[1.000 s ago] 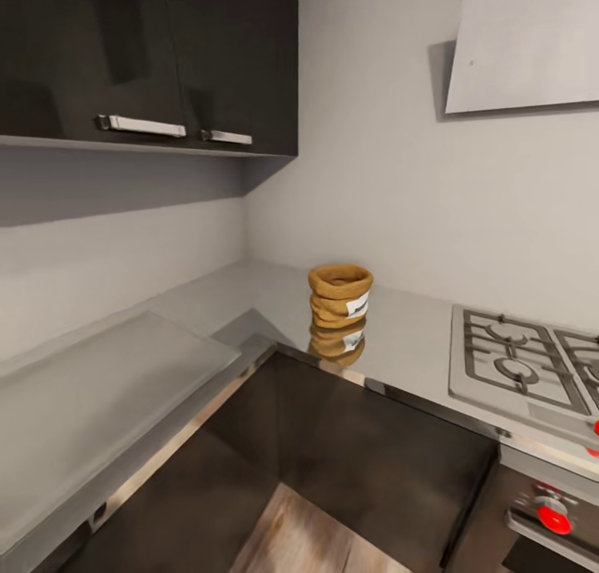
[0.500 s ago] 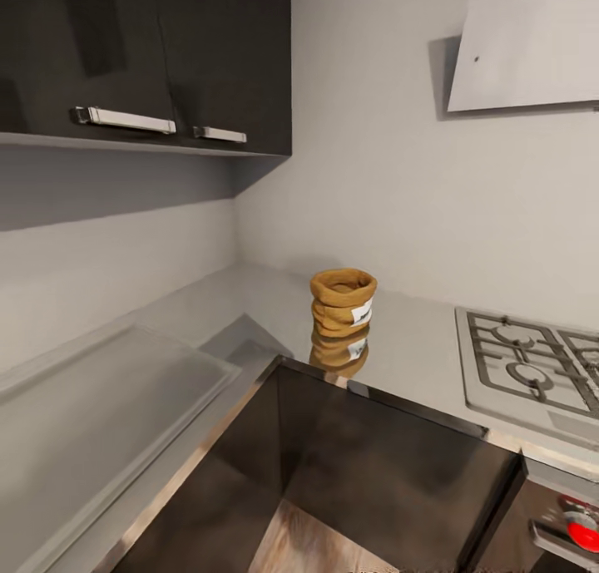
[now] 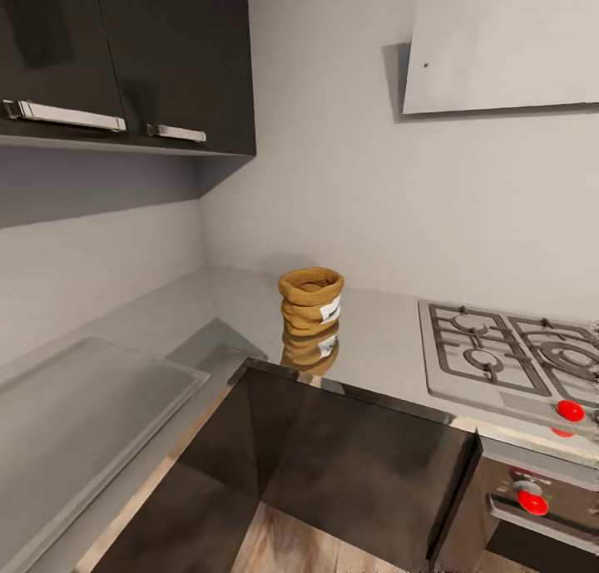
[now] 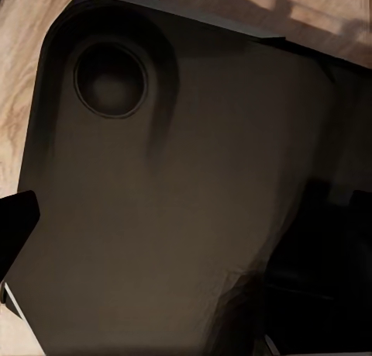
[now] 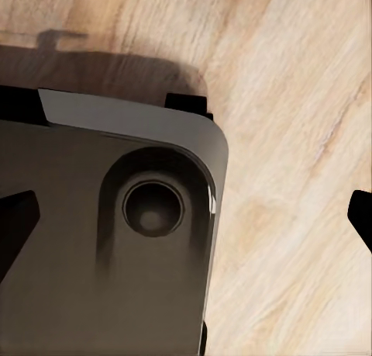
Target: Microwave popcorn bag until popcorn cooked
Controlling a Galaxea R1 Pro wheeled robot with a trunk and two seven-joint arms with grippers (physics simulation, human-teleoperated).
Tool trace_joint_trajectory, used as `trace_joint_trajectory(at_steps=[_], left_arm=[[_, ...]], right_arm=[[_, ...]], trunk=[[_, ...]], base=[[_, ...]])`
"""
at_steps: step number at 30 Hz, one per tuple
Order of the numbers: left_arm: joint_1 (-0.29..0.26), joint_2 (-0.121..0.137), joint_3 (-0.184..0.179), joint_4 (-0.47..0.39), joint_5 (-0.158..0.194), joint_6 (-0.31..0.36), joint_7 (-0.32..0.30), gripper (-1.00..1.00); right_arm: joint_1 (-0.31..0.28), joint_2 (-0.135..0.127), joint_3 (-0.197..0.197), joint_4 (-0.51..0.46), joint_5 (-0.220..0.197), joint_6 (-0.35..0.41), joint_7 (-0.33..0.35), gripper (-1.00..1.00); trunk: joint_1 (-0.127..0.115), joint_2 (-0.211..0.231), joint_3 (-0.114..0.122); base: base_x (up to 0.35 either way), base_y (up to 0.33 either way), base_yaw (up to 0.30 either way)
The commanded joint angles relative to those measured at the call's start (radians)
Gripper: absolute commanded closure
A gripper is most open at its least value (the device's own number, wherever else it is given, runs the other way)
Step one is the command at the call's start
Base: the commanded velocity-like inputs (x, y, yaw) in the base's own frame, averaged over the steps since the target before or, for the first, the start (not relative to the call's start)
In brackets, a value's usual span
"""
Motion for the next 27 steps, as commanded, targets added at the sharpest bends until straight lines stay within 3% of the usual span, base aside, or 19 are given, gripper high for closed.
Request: trace_joint_trajectory(at_steps=[1, 7, 16, 27], left_arm=[[0.0, 0.0, 0.005, 0.001, 0.004, -0.003, -0.003, -1.0], [0.0, 0.0, 0.005, 0.001, 0.004, -0.003, -0.003, -1.0], [0.0, 0.0, 0.004, 0.001, 0.002, -0.003, -0.003, -1.0], [0.0, -0.003, 0.011, 0.001, 0.008, -0.005, 0.001, -1.0]], right_arm=[[-0.001, -0.001, -0.008, 0.003, 0.007, -0.005, 0.002, -1.0], [-0.002, -0.001, -0.008, 0.003, 0.008, -0.006, 0.002, -1.0], [-0.001, -0.001, -0.002, 0.002, 0.013, -0.007, 0.002, -1.0], [-0.001, -0.002, -0.002, 0.002, 0.013, -0.008, 0.001, -1.0]], trunk=[[0.0, -0.001, -0.001], [0.0, -0.001, -0.001], [0.0, -0.001, -0.001], [0.0, -0.001, -0.001]], base=[[0.0, 0.0, -0.238], [0.022, 0.0, -0.147], [0.233, 0.0, -0.006], [0.012, 0.0, 0.0]])
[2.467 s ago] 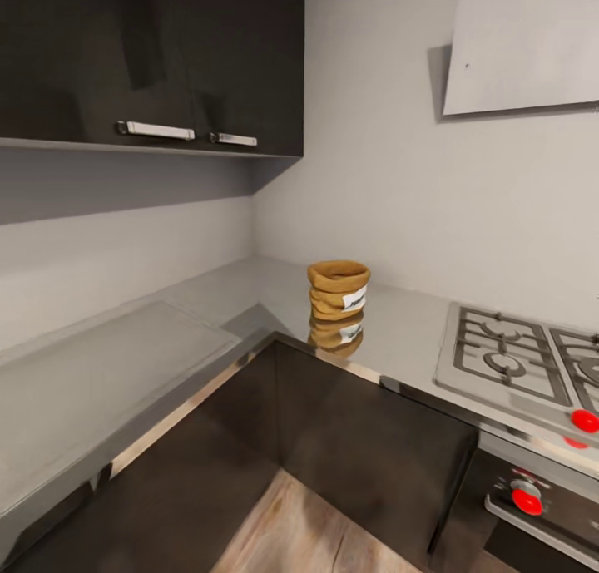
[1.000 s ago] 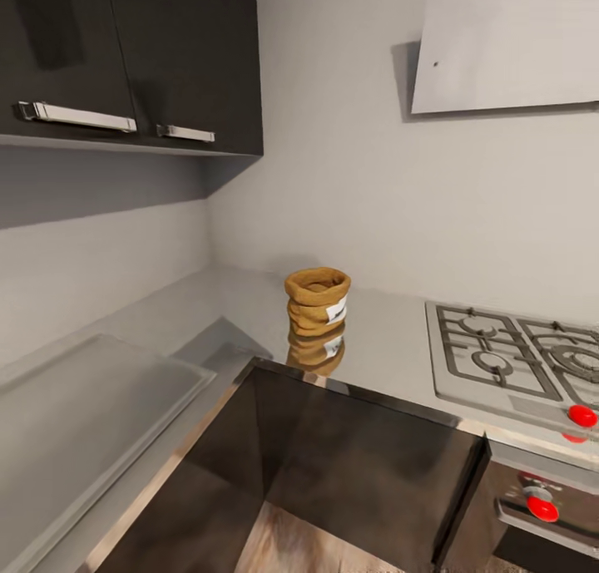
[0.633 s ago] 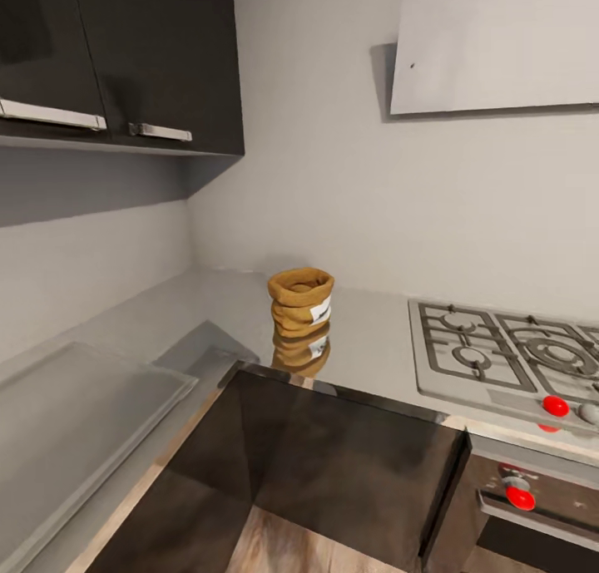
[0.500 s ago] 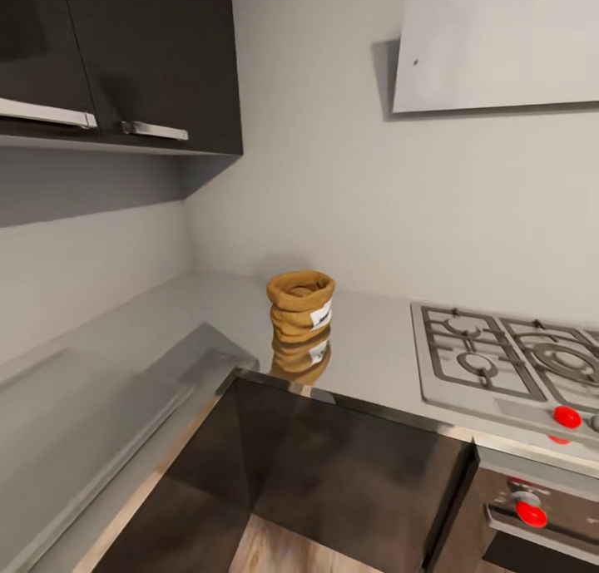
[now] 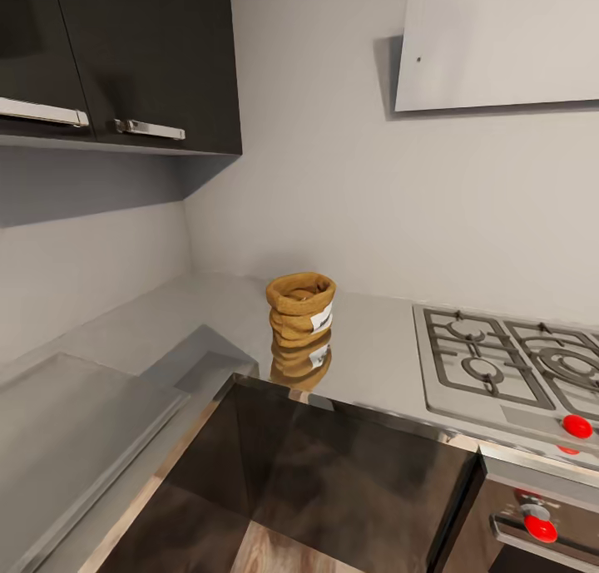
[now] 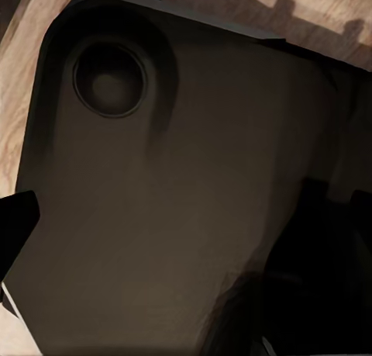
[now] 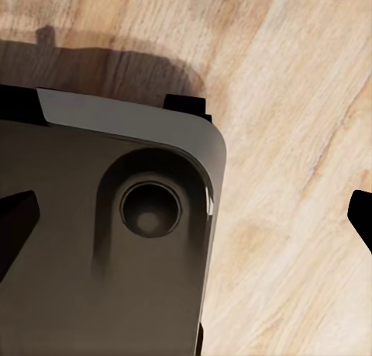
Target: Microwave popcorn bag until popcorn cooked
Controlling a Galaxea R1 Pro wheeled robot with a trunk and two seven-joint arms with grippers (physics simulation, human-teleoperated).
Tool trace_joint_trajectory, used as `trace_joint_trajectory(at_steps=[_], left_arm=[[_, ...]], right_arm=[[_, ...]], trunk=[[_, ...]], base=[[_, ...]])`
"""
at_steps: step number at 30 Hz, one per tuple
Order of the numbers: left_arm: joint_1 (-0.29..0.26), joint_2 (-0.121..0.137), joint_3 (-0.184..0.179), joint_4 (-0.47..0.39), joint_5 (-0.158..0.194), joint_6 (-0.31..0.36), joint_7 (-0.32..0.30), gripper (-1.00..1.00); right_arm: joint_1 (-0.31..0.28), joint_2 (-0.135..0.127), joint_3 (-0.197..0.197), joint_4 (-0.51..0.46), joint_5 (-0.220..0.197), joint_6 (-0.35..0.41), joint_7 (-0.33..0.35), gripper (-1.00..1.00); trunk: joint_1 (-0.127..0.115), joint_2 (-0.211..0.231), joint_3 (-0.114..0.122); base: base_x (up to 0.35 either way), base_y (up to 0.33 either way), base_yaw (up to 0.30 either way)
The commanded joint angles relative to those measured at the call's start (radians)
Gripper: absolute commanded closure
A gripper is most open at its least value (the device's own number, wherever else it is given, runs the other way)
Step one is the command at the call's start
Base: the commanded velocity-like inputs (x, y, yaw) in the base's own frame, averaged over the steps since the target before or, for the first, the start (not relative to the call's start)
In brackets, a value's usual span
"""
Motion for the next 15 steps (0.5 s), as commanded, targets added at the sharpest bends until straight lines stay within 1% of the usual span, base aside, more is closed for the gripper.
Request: trace_joint_trajectory(at_steps=[1, 2, 4, 5, 6, 8, 12, 15], left_arm=[[0.0, 0.0, 0.007, 0.0, 0.004, -0.003, -0.001, -1.0], [0.0, 0.0, 0.007, 0.0, 0.004, -0.005, 0.007, -1.0], [0.0, -0.002, 0.009, 0.0, 0.015, -0.017, 0.072, -1.0], [0.0, -0.004, 0.009, 0.0, 0.024, -0.03, 0.128, -1.0], [0.0, -0.008, 0.009, 0.0, 0.029, -0.04, 0.16, -1.0], [0.0, -0.014, 0.009, 0.0, 0.035, -0.057, 0.203, -1.0], [0.0, -0.017, 0.009, 0.0, 0.038, -0.067, 0.225, -1.0], [0.0, -0.017, 0.008, 0.0, 0.038, -0.068, 0.228, -1.0]], right_arm=[[-0.001, -0.001, -0.008, 0.003, 0.006, -0.006, 0.002, -1.0], [-0.001, -0.001, -0.008, 0.003, 0.007, -0.006, 0.002, -1.0], [-0.001, -0.001, -0.008, 0.003, 0.007, -0.006, 0.002, -1.0], [-0.001, -0.001, -0.008, 0.003, 0.006, -0.006, 0.002, -1.0], [-0.001, -0.001, -0.008, 0.003, 0.006, -0.006, 0.002, -1.0], [-0.001, 0.0, -0.008, 0.003, 0.006, -0.006, 0.002, -1.0], [-0.001, -0.001, -0.008, 0.003, 0.005, -0.006, 0.002, -1.0], [-0.001, -0.002, -0.008, 0.003, 0.005, -0.006, 0.002, -1.0]], trunk=[[0.0, -0.001, -0.001], [0.0, -0.001, -0.001], [0.0, -0.001, -0.001], [0.0, -0.001, -0.001], [0.0, -0.001, -0.001], [0.0, -0.001, -0.001], [0.0, -0.001, -0.001], [-0.012, 0.02, 0.008]], base=[[0.0, 0.0, 0.0], [0.0, 0.0, 0.0], [0.0, 0.0, 0.0], [0.0, 0.0, 0.0], [0.0, 0.0, 0.0], [0.0, 0.0, 0.0], [0.0, 0.0, 0.0], [0.0, 0.0, 0.0]])
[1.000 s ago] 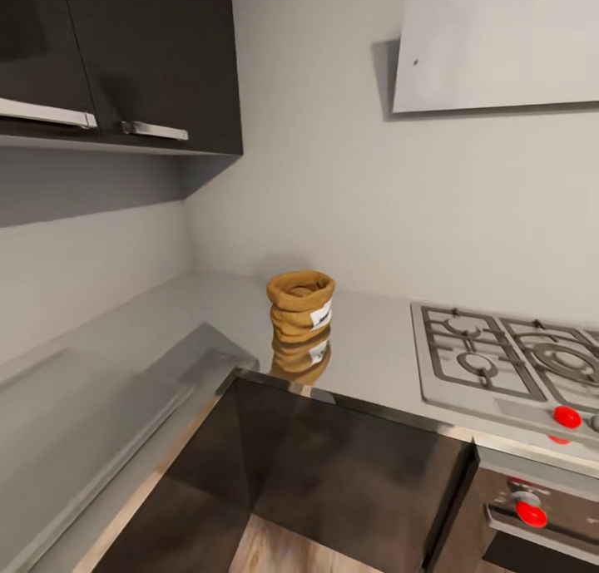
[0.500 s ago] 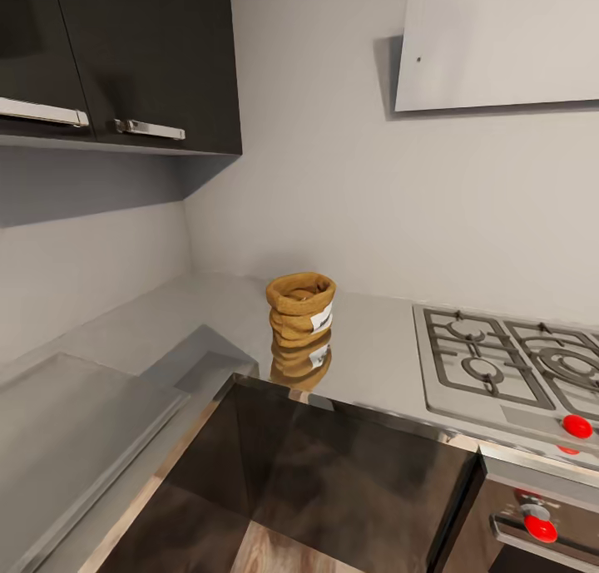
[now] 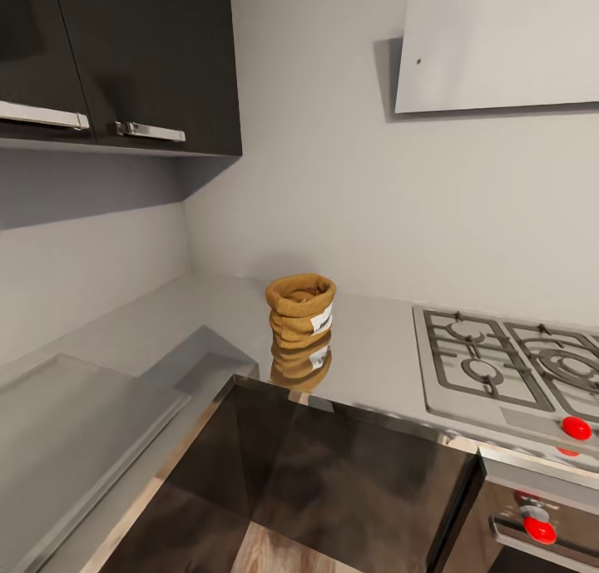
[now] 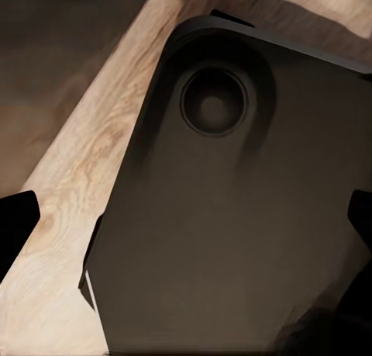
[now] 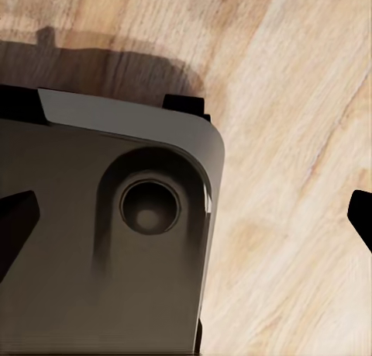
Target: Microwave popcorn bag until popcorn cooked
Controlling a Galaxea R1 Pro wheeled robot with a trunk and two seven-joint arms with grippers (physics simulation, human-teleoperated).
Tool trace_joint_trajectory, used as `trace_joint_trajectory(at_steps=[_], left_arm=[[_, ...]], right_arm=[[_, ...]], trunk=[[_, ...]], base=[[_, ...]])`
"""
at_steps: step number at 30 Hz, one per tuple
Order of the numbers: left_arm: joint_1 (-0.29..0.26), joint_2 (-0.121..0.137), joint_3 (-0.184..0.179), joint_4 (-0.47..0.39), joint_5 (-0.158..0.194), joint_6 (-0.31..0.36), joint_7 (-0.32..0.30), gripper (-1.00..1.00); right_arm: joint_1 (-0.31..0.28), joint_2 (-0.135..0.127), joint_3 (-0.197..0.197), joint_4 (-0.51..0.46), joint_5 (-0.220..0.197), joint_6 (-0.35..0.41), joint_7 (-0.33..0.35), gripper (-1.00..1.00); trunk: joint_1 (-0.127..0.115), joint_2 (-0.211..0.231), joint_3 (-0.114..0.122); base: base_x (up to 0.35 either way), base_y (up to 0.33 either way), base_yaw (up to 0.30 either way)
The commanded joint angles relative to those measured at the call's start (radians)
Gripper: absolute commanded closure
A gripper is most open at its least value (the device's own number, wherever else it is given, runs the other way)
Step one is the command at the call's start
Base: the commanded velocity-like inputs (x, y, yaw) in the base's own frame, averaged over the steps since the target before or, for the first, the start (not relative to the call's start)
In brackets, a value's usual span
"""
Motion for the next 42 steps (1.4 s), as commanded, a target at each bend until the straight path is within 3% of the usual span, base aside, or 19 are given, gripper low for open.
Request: trace_joint_trajectory(at_steps=[1, 15, 35, 38, 42], left_arm=[[0.0, 0.0, 0.006, 0.0, 0.001, -0.004, 0.002, -1.0], [0.0, -0.001, 0.005, 0.0, 0.001, -0.004, 0.002, -1.0], [0.0, 0.001, 0.004, 0.001, 0.0, -0.003, -0.007, -1.0], [0.0, 0.005, 0.0, 0.001, 0.0, 0.005, -0.052, -1.0], [0.0, 0.014, 0.0, 0.004, 0.005, 0.012, -0.212, -1.0]], right_arm=[[-0.001, -0.001, -0.008, 0.003, 0.007, -0.005, 0.002, -1.0], [-0.002, 0.006, -0.01, 0.003, 0.005, 0.009, 0.003, -1.0], [-0.001, 0.004, -0.008, 0.003, 0.01, 0.007, 0.002, -1.0], [-0.001, 0.003, -0.008, 0.003, 0.01, 0.007, 0.002, -1.0], [-0.001, 0.003, -0.008, 0.003, 0.01, 0.007, 0.002, -1.0]], trunk=[[-0.004, 0.007, 0.002], [-0.058, 0.105, 0.046], [-0.134, 0.245, 0.077], [-0.146, 0.266, 0.082], [-0.161, 0.294, 0.088]], base=[[0.0, 0.0, 0.0], [0.0, 0.0, 0.0], [0.0, 0.0, 0.0], [0.0, 0.0, 0.0], [0.0, 0.0, 0.0]])
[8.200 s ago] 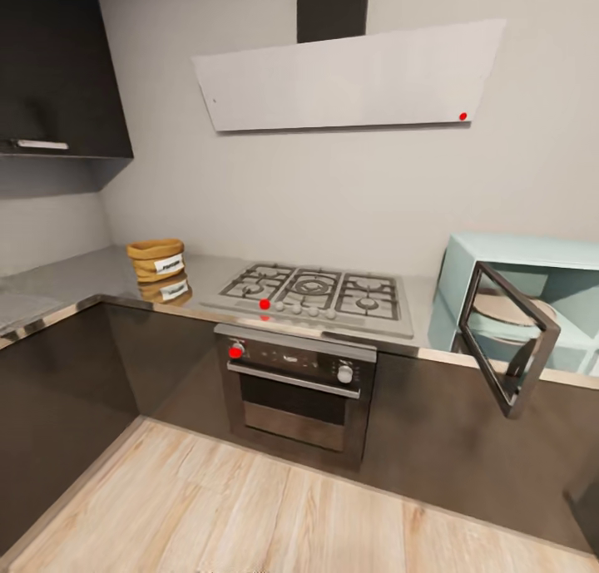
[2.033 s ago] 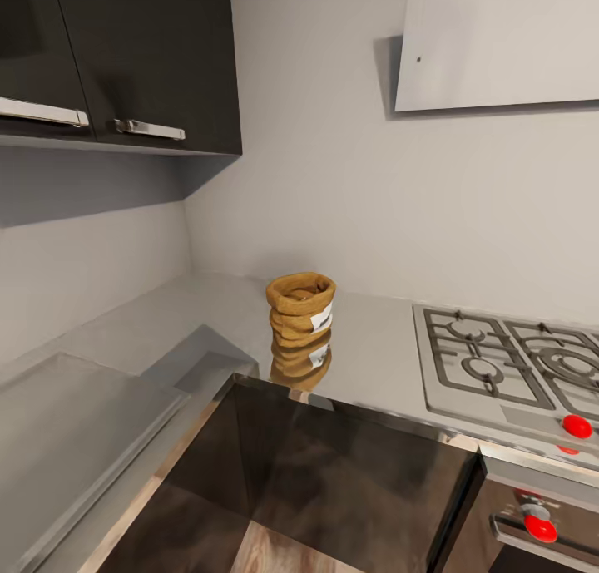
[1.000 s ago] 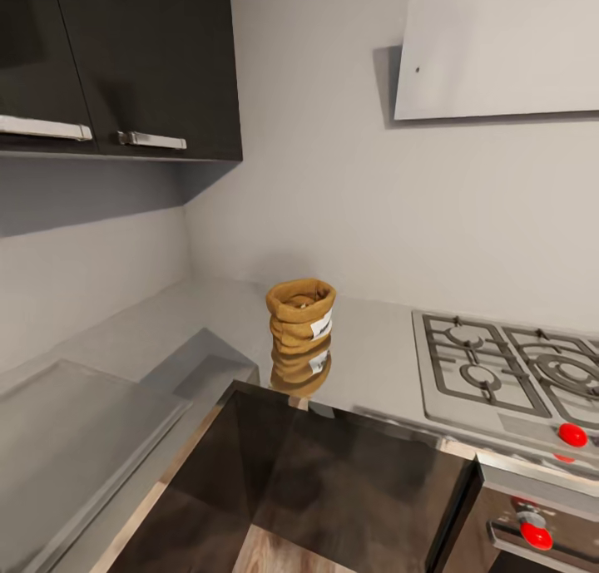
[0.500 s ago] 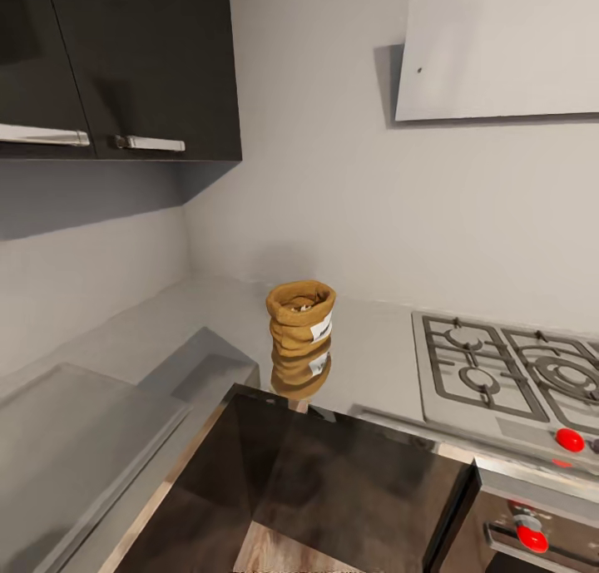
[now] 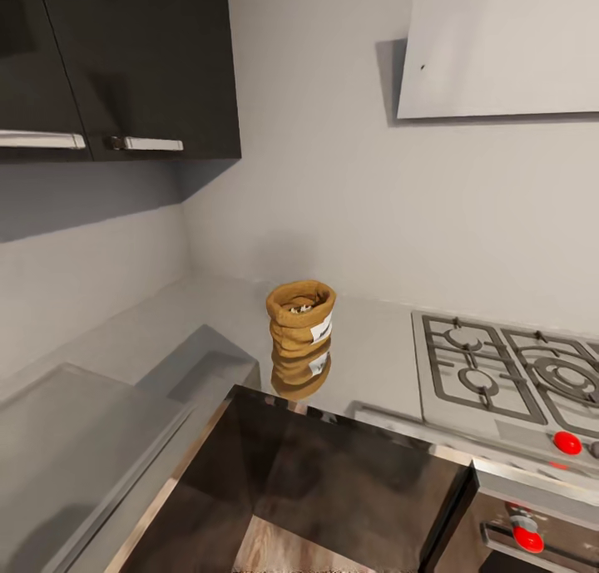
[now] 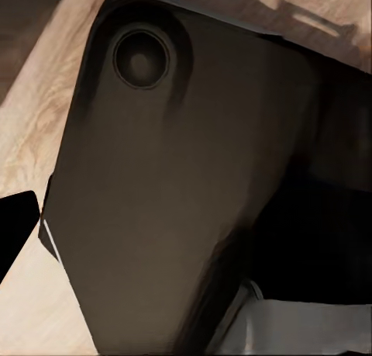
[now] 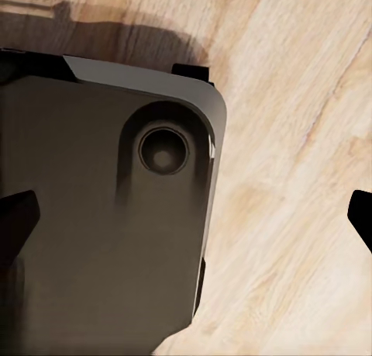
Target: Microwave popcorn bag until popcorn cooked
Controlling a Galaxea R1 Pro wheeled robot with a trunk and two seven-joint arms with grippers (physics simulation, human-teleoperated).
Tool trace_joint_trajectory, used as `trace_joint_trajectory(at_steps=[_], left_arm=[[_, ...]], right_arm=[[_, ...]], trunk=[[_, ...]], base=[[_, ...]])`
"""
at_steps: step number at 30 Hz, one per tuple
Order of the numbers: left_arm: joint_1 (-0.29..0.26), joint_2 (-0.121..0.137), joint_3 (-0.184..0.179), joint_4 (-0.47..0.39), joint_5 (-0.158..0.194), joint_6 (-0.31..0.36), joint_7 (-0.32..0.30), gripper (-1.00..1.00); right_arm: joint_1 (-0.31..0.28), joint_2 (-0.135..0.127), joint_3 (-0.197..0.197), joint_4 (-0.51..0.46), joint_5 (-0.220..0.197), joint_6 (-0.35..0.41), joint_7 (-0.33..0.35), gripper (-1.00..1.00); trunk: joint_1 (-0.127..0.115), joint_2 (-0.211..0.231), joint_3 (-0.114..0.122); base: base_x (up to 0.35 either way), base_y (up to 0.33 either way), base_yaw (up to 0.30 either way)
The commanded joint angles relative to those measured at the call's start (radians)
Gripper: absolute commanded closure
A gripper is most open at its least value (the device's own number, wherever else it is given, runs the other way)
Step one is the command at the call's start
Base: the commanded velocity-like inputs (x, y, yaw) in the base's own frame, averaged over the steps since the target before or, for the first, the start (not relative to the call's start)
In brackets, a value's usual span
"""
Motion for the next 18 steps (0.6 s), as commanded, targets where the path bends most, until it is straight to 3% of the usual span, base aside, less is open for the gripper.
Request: trace_joint_trajectory(at_steps=[1, 6, 18], left_arm=[[0.0, 0.003, 0.006, 0.002, 0.004, 0.0, -0.037, -1.0], [0.0, 0.008, 0.008, 0.003, 0.007, 0.042, -0.074, -1.0], [0.0, 0.008, 0.008, 0.003, 0.007, 0.063, -0.063, -1.0]], right_arm=[[-0.001, -0.001, -0.008, 0.003, 0.007, -0.005, 0.002, -1.0], [-0.001, -0.001, -0.008, 0.003, 0.007, -0.005, 0.001, -1.0], [-0.001, -0.001, -0.008, 0.003, 0.005, -0.005, 0.001, -1.0]], trunk=[[-0.004, 0.007, 0.001], [-0.023, 0.042, 0.008], [-0.069, 0.126, 0.026]], base=[[0.0, 0.0, 0.0], [0.0, 0.0, 0.0], [0.0, 0.0, 0.0]])
